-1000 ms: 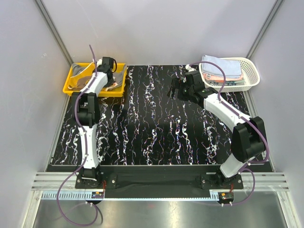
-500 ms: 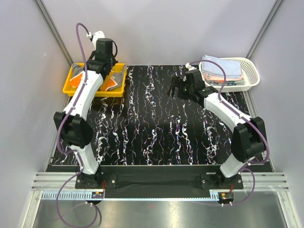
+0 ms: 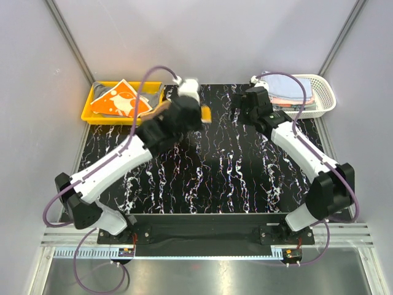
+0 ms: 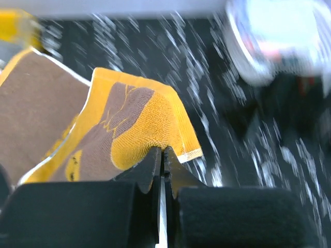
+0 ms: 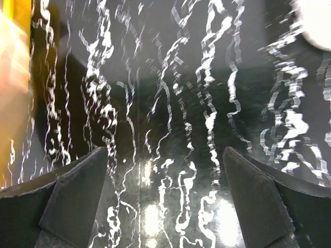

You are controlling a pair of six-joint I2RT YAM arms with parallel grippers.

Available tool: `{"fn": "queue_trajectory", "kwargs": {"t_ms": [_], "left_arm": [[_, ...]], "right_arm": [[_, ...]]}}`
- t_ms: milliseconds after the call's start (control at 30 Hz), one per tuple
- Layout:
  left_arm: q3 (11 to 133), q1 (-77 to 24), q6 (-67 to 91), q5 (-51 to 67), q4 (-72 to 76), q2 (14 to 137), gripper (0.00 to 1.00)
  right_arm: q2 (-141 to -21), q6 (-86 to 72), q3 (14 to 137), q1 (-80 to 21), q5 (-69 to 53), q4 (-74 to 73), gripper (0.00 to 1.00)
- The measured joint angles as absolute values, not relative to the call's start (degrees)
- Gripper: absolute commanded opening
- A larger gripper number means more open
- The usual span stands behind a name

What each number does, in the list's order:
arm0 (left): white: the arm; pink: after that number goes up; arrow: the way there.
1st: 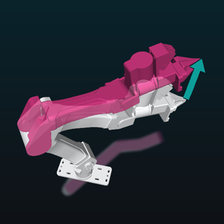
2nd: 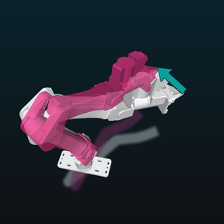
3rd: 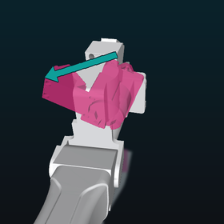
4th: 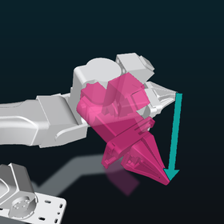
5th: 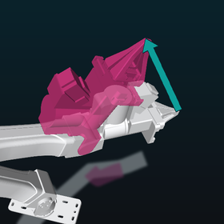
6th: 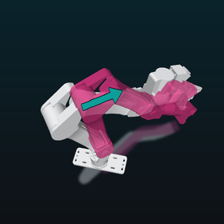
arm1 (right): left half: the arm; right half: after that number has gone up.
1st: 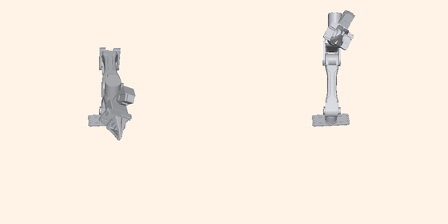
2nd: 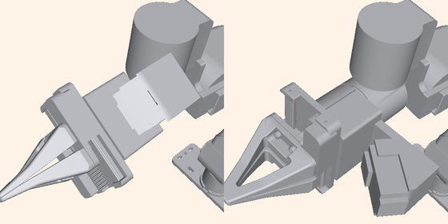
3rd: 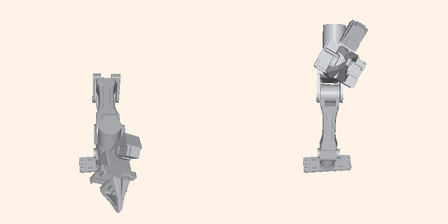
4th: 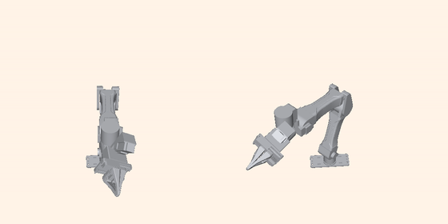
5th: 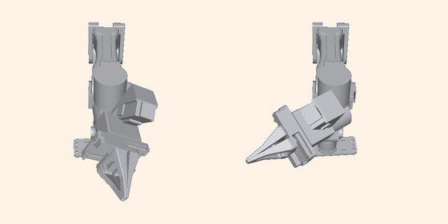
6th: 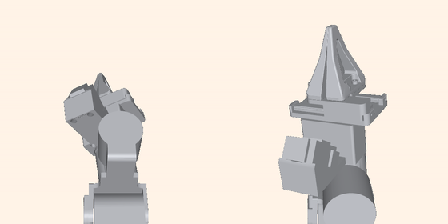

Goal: Fold and stack the towels
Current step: Move the towel to the center of the board, then flatten out the crumpled towel

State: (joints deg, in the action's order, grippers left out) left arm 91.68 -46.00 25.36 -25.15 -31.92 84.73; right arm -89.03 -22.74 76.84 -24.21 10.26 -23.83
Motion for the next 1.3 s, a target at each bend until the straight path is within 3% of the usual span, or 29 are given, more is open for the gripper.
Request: {"fn": "queue_trajectory", "kwargs": {"t_ms": [267, 333, 433, 533, 600, 967, 1300], "left_arm": [[74.5, -63.8, 32.3, -23.0, -30.7, 81.5, 0.02], [70.7, -66.9, 34.6, -21.6, -29.8, 81.5, 0.10], [67.9, -71.2, 37.1, -19.4, -29.6, 82.0, 0.36], [67.9, -73.5, 39.0, -18.4, -29.0, 82.7, 0.54], [67.9, -73.4, 39.9, -19.2, -29.0, 82.4, 0.55], [69.8, -51.2, 39.9, -22.4, -32.8, 78.3, 0.56], [69.8, -33.2, 37.1, -14.5, -29.8, 85.6, 0.54]], "right_arm": [[-81.4, -23.2, 70.9, -22.1, 14.1, -24.0, 1.00], [-81.9, -23.4, 69.6, -21.7, 13.9, -23.9, 1.00], [-84.2, -23.9, 68.3, -21.7, 12.6, -23.8, 1.00], [-87.4, -24.3, 68.0, -21.7, 11.0, -23.5, 1.00], [-90.0, -24.4, 68.0, -21.7, 10.2, -23.2, 0.98], [-104.0, -24.9, 70.0, -21.8, 5.1, -19.6, 0.79], [-116.1, -24.8, 82.6, -24.2, 4.0, -19.2, 0.71]]}}
